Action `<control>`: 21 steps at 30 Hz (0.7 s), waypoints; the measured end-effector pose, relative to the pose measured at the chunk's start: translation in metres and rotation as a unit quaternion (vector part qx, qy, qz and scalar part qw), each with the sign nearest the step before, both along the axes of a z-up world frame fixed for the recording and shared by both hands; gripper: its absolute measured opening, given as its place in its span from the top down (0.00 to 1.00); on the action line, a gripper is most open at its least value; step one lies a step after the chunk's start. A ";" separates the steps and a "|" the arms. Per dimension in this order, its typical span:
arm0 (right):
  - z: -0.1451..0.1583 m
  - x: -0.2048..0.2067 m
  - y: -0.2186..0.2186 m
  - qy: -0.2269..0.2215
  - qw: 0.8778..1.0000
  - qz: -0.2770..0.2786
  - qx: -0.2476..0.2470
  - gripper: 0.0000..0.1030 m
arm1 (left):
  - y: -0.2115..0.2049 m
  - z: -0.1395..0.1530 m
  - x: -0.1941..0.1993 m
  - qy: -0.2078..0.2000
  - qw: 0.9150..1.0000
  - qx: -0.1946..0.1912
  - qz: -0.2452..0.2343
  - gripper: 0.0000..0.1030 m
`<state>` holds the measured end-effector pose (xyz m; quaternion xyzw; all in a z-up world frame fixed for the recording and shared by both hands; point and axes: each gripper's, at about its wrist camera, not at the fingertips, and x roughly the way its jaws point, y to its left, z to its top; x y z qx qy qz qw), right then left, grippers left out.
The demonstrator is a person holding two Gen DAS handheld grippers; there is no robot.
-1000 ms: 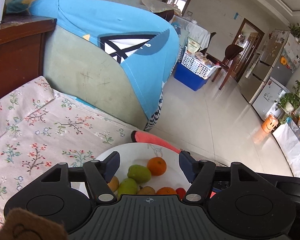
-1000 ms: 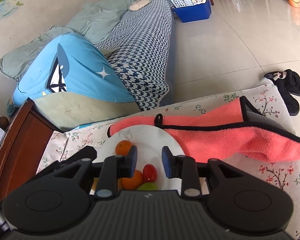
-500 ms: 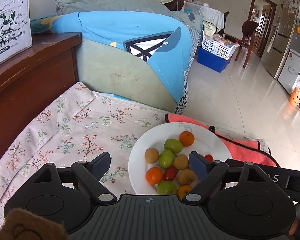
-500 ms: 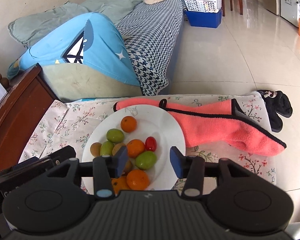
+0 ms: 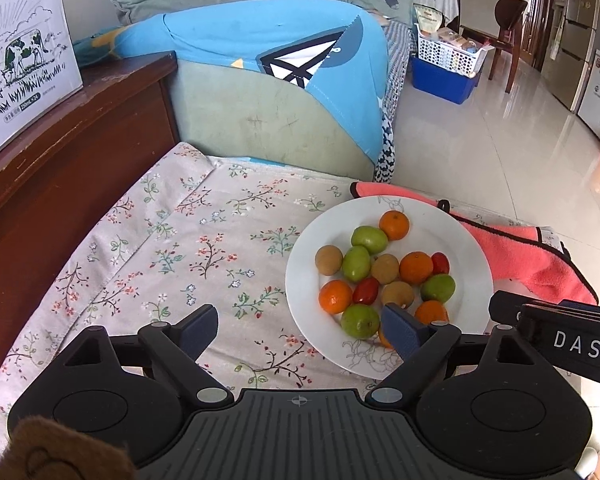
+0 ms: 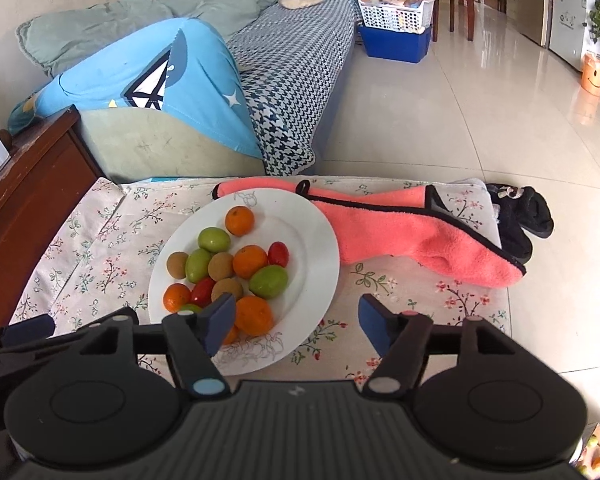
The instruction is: Organize fruits
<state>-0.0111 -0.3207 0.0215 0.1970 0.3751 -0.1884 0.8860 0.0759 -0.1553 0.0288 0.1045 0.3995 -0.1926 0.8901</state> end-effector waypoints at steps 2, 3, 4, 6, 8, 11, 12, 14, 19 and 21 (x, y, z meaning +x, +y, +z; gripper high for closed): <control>0.000 0.001 0.001 0.003 1.000 0.001 -0.011 0.29 | -0.001 -0.001 0.001 0.001 1.000 0.005 0.002 0.12; -0.001 0.001 0.001 0.006 1.000 0.002 -0.014 0.28 | -0.001 -0.001 0.001 0.004 1.000 0.006 0.004 0.12; -0.001 0.002 0.001 0.009 1.000 0.002 -0.015 0.28 | -0.001 -0.001 0.002 0.006 1.000 0.006 0.005 0.12; -0.002 0.003 0.001 0.011 1.000 0.003 -0.014 0.28 | -0.001 -0.002 0.004 0.008 1.000 0.007 0.008 0.12; -0.002 0.004 0.001 0.011 1.000 0.004 -0.013 0.27 | -0.002 -0.003 0.005 0.010 1.000 0.009 0.012 0.12; -0.004 0.006 0.002 0.016 1.000 0.001 -0.017 0.25 | -0.004 -0.004 0.007 0.013 1.000 0.014 0.016 0.12; -0.004 0.007 0.002 0.019 1.000 0.001 -0.018 0.24 | -0.004 -0.004 0.008 0.013 1.000 0.016 0.016 0.12; -0.006 0.008 0.001 0.023 1.000 0.000 -0.019 0.23 | -0.005 -0.005 0.009 0.014 1.000 0.018 0.017 0.12; -0.007 0.009 0.000 0.029 0.999 -0.006 -0.025 0.19 | -0.008 -0.006 0.011 0.016 0.999 0.026 0.019 0.12; -0.008 0.011 0.000 0.034 0.999 -0.007 -0.029 0.18 | -0.009 -0.007 0.012 0.018 0.999 0.030 0.019 0.12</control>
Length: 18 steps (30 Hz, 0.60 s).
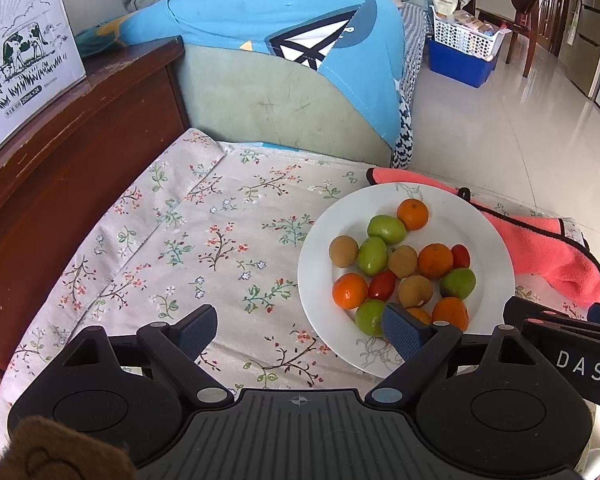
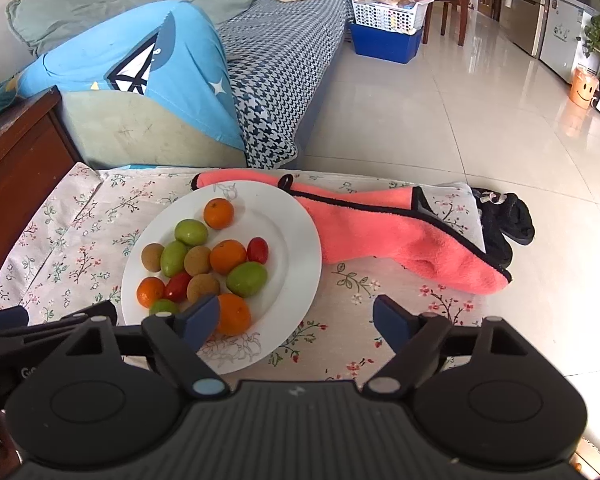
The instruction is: Organize fruits
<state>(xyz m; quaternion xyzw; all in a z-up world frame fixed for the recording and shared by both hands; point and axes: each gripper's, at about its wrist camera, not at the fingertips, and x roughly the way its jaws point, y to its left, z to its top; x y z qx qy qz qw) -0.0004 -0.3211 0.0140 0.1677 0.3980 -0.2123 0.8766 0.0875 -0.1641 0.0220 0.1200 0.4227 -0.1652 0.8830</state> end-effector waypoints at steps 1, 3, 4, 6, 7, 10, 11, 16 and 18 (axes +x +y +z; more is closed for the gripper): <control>0.000 0.000 0.000 0.002 1.000 -0.001 -0.002 0.17 | 0.000 -0.001 0.000 0.000 1.000 0.003 0.001 0.12; -0.001 0.002 0.002 0.007 1.000 -0.002 -0.007 0.15 | 0.000 -0.001 0.001 0.001 1.000 0.007 0.004 0.12; -0.001 0.002 0.002 0.009 1.000 -0.002 -0.010 0.14 | 0.000 -0.002 0.002 0.002 1.000 0.009 0.006 0.11; -0.002 0.004 0.003 0.012 1.000 -0.002 -0.015 0.14 | 0.001 -0.002 0.003 0.002 1.000 0.013 0.012 0.11; -0.002 0.004 0.004 0.013 1.000 -0.002 -0.018 0.13 | 0.002 -0.002 0.004 0.001 1.000 0.015 0.014 0.11; -0.002 0.006 0.007 0.015 1.000 0.002 -0.026 0.13 | 0.001 -0.003 0.005 -0.001 1.000 0.022 0.018 0.11; -0.002 0.006 0.009 0.016 0.999 0.005 -0.029 0.13 | 0.001 -0.004 0.005 -0.002 0.999 0.026 0.020 0.11; -0.003 0.009 0.013 0.024 0.999 0.007 -0.046 0.12 | 0.000 -0.004 0.005 -0.005 0.999 0.033 0.021 0.11; -0.003 0.009 0.012 0.026 0.999 0.006 -0.044 0.12 | -0.001 -0.005 0.005 -0.003 0.999 0.034 0.020 0.11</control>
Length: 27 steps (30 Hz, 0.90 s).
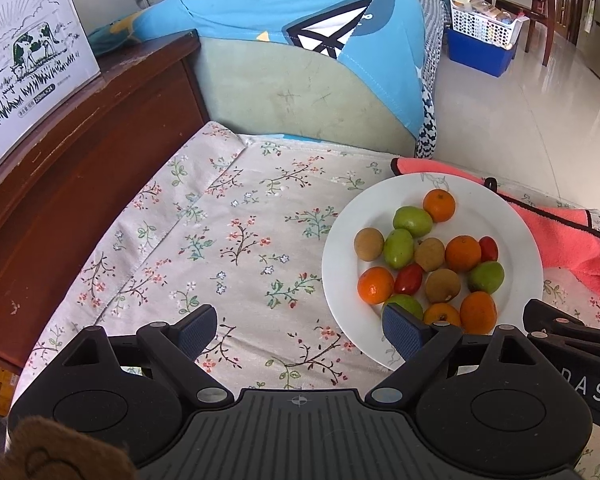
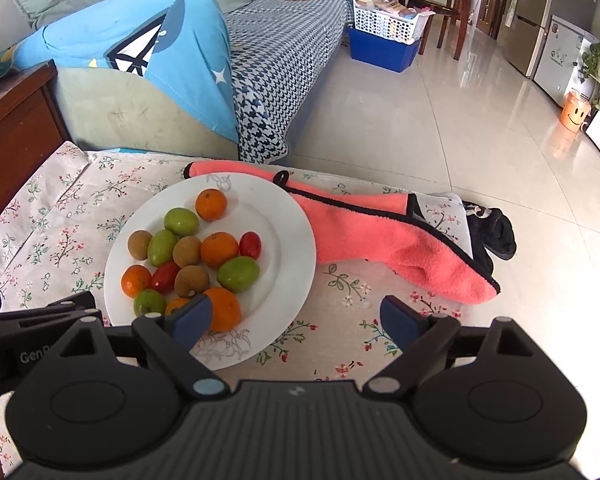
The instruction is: Organize fruits
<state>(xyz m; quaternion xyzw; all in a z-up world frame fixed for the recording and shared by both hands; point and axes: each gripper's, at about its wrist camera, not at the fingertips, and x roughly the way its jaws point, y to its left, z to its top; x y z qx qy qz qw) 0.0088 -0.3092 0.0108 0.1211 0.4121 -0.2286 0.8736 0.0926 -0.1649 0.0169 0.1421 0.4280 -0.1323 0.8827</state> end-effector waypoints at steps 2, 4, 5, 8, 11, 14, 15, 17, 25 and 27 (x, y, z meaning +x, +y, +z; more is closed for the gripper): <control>0.000 0.000 0.000 0.001 1.000 -0.001 -0.001 0.12 | 0.000 0.000 0.000 0.000 1.000 0.001 0.001 0.11; 0.000 0.000 0.001 0.001 1.000 -0.002 -0.004 0.12 | -0.001 -0.001 0.001 0.000 1.000 0.003 0.001 0.11; 0.000 0.000 0.001 0.002 1.000 -0.002 -0.004 0.12 | -0.001 -0.001 0.001 0.000 1.000 0.004 0.001 0.11; -0.002 0.001 0.001 0.004 1.000 -0.003 -0.004 0.12 | -0.002 -0.002 0.001 -0.001 1.000 0.009 0.002 0.11; -0.002 0.002 0.001 0.006 1.000 -0.003 -0.005 0.12 | -0.002 -0.003 0.001 -0.002 1.000 0.013 0.003 0.11; -0.003 0.003 0.002 0.006 1.000 -0.003 -0.006 0.12 | -0.002 -0.003 0.000 -0.003 1.000 0.016 0.003 0.11; -0.003 0.003 0.002 0.007 1.000 -0.003 -0.005 0.12 | -0.003 -0.003 0.000 -0.004 1.000 0.017 0.003 0.11; -0.004 0.003 0.002 0.007 1.000 -0.003 -0.006 0.12 | -0.003 -0.003 0.000 -0.005 1.000 0.020 0.003 0.11; -0.004 0.003 0.005 0.008 1.000 0.002 -0.004 0.12 | 0.002 -0.002 -0.002 -0.009 1.000 0.026 0.004 0.11; -0.004 0.002 0.007 0.009 1.000 0.005 -0.003 0.12 | 0.004 -0.002 -0.004 -0.010 1.000 0.027 0.003 0.11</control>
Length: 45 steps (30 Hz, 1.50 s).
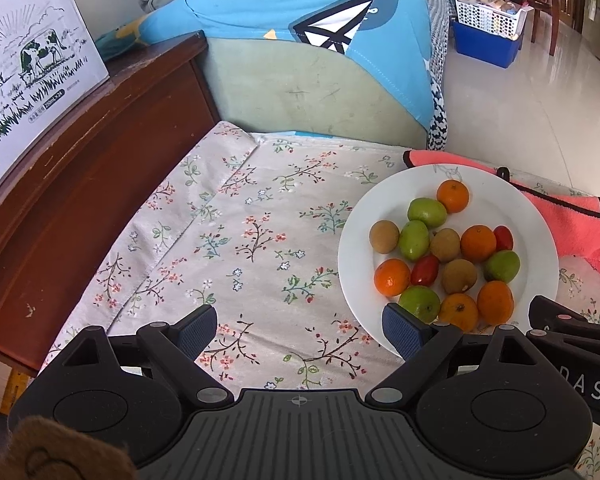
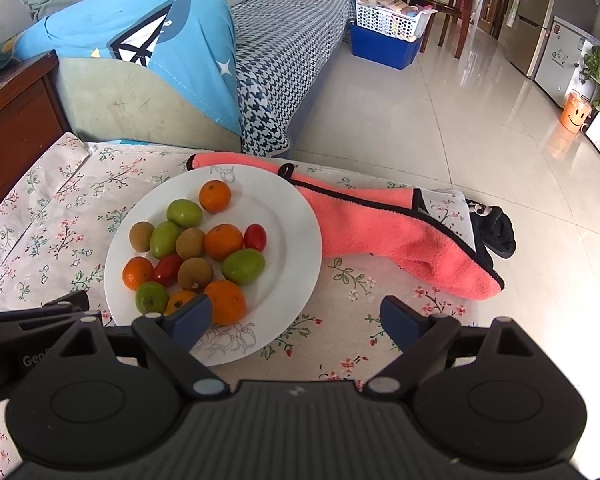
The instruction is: Organize fruits
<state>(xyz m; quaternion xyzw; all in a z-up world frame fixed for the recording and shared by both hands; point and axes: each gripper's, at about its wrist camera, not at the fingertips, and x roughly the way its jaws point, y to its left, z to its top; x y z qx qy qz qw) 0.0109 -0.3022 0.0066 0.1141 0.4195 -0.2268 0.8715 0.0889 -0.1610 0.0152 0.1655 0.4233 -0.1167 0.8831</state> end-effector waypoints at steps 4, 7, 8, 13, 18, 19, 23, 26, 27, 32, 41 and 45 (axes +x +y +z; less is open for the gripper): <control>0.000 -0.001 0.003 0.001 1.000 0.003 0.001 0.12 | 0.003 0.001 -0.002 0.001 1.000 0.001 0.001 0.11; 0.002 -0.002 0.006 0.002 1.000 0.006 0.002 0.12 | 0.007 0.003 -0.004 -0.002 1.000 0.005 0.001 0.11; 0.002 -0.003 0.007 0.002 1.000 0.008 0.003 0.12 | 0.009 0.004 -0.005 -0.004 1.000 0.006 0.001 0.11; 0.004 -0.007 0.016 0.001 1.000 0.021 0.006 0.12 | 0.019 0.009 -0.011 -0.008 1.000 0.013 0.004 0.11; 0.007 -0.011 0.023 -0.006 1.000 0.027 0.012 0.12 | 0.026 0.014 -0.017 -0.017 1.000 0.019 0.004 0.11; 0.007 -0.012 0.024 -0.006 1.000 0.027 0.012 0.12 | 0.027 0.014 -0.019 -0.019 1.000 0.021 0.003 0.11; 0.007 -0.016 0.030 -0.003 0.999 0.032 0.012 0.12 | 0.033 0.014 -0.024 -0.020 0.999 0.025 0.003 0.11; 0.007 -0.019 0.036 -0.001 0.999 0.033 0.013 0.12 | 0.039 0.014 -0.027 -0.021 0.999 0.025 0.007 0.11; 0.007 -0.020 0.038 -0.002 0.999 0.034 0.012 0.12 | 0.041 0.015 -0.029 -0.023 0.999 0.026 0.008 0.11; 0.009 -0.027 0.048 -0.008 0.999 0.039 0.013 0.12 | 0.052 0.017 -0.038 -0.029 0.999 0.029 0.015 0.11; 0.008 -0.044 0.068 -0.009 0.999 0.048 0.017 0.12 | 0.073 0.017 -0.057 -0.030 0.999 0.030 0.027 0.12; 0.009 -0.053 0.075 -0.014 0.999 0.047 0.021 0.12 | 0.079 0.019 -0.066 -0.034 0.998 0.031 0.033 0.12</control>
